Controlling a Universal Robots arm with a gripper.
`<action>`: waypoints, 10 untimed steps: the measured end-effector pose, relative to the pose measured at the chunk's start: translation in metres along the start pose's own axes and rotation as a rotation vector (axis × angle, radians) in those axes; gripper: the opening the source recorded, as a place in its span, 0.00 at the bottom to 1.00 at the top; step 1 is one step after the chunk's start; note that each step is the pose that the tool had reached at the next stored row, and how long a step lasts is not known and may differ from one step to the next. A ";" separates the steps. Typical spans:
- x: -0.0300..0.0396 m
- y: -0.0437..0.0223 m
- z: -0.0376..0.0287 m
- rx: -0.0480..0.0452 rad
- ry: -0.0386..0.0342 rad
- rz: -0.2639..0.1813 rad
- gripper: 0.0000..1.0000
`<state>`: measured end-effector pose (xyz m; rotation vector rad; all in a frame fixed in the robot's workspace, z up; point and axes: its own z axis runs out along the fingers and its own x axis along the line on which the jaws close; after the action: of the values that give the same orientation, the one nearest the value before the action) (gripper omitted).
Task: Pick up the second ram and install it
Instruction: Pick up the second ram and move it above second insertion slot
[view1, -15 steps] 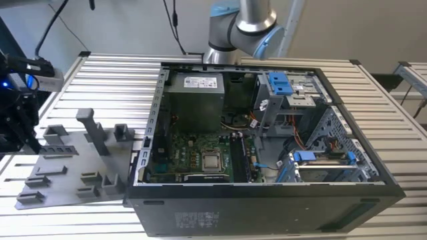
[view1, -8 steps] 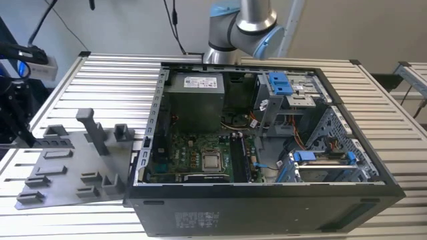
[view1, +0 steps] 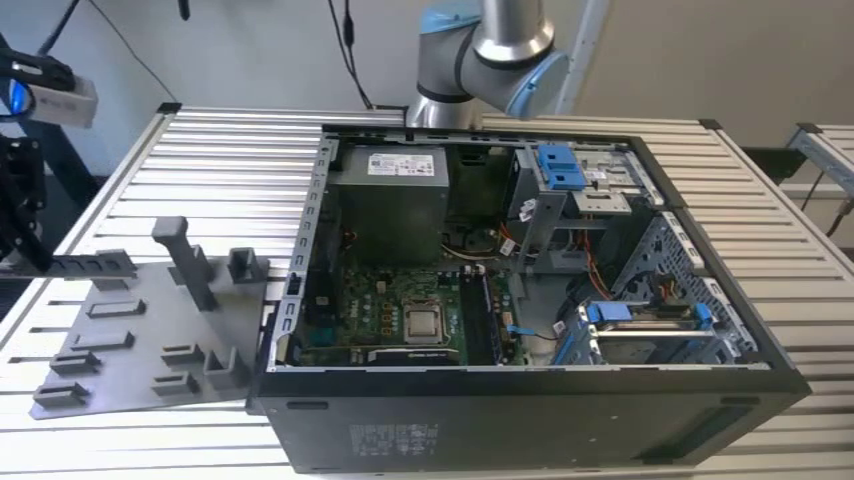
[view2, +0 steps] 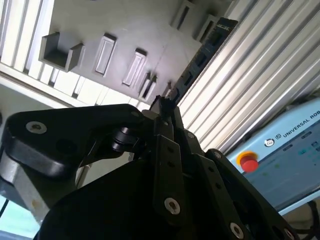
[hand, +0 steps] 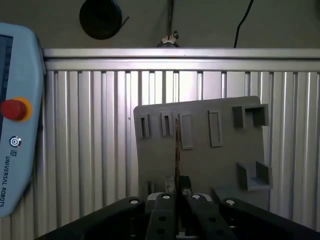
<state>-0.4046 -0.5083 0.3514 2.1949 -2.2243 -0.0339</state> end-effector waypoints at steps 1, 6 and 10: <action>0.0000 0.0001 -0.0046 0.0002 -0.0002 0.000 0.15; -0.0001 0.0008 -0.0275 0.0001 -0.0001 0.000 0.15; -0.0002 0.0011 -0.0436 0.0002 -0.0001 0.000 0.15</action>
<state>-0.4046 -0.5083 0.3950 2.1951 -2.2243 -0.0339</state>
